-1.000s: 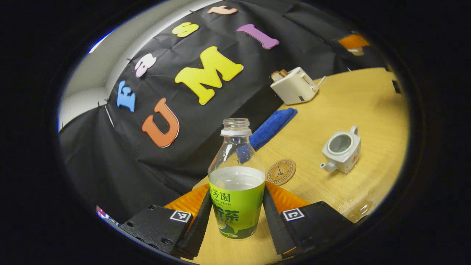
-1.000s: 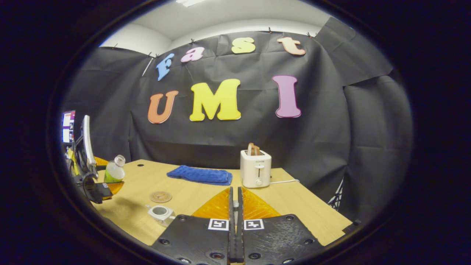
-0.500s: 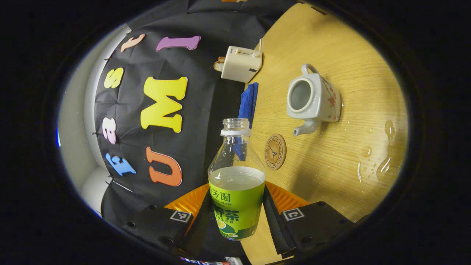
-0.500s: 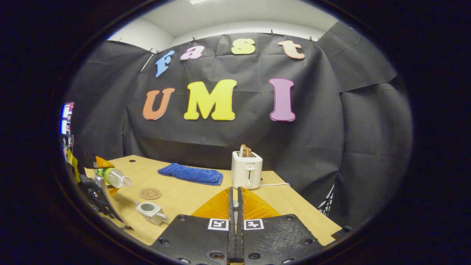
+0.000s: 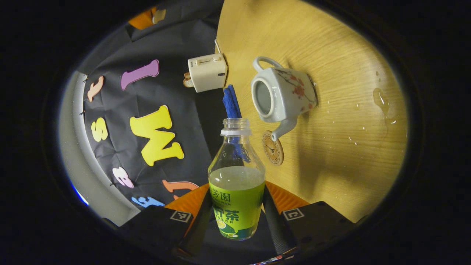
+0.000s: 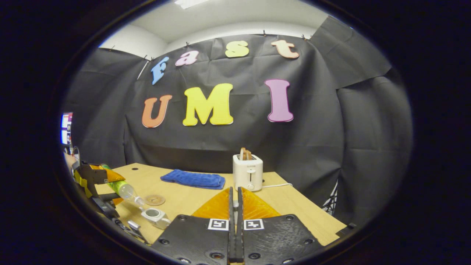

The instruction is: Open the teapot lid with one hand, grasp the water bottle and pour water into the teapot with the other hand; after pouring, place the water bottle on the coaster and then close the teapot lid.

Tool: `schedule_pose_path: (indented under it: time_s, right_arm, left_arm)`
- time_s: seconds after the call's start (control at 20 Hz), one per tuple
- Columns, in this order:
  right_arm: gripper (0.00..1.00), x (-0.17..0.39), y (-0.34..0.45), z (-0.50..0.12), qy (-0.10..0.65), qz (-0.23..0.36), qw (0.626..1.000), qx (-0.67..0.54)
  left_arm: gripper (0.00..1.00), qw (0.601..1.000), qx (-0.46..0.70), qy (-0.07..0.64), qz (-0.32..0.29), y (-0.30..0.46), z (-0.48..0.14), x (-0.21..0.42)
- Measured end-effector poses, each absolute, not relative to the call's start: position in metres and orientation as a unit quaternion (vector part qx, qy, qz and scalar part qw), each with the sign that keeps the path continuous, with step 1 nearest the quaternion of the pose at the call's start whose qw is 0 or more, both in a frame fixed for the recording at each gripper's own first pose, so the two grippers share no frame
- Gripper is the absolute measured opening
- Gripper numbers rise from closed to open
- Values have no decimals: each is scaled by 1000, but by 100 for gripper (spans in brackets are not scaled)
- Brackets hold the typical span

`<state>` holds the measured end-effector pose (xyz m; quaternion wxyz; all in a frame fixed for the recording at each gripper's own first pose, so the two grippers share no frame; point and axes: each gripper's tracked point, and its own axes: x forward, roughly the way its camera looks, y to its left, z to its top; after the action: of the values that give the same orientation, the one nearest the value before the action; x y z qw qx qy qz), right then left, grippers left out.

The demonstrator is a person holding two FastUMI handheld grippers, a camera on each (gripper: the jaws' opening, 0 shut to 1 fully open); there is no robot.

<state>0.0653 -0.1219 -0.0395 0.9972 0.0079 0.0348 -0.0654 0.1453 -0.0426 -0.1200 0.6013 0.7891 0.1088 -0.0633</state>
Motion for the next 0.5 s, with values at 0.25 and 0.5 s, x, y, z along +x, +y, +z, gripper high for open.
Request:
schedule_pose_path:
  time_s: [0.25,0.5]
  right_arm:
    - [0,65,-134,-39,35,-74,996,19]
    - [0,60,-140,-34,30,-76,996,26]
  left_arm:
    - [72,541,834,96,-62,-59,-105,152]
    - [75,485,867,98,-63,-67,-100,148]
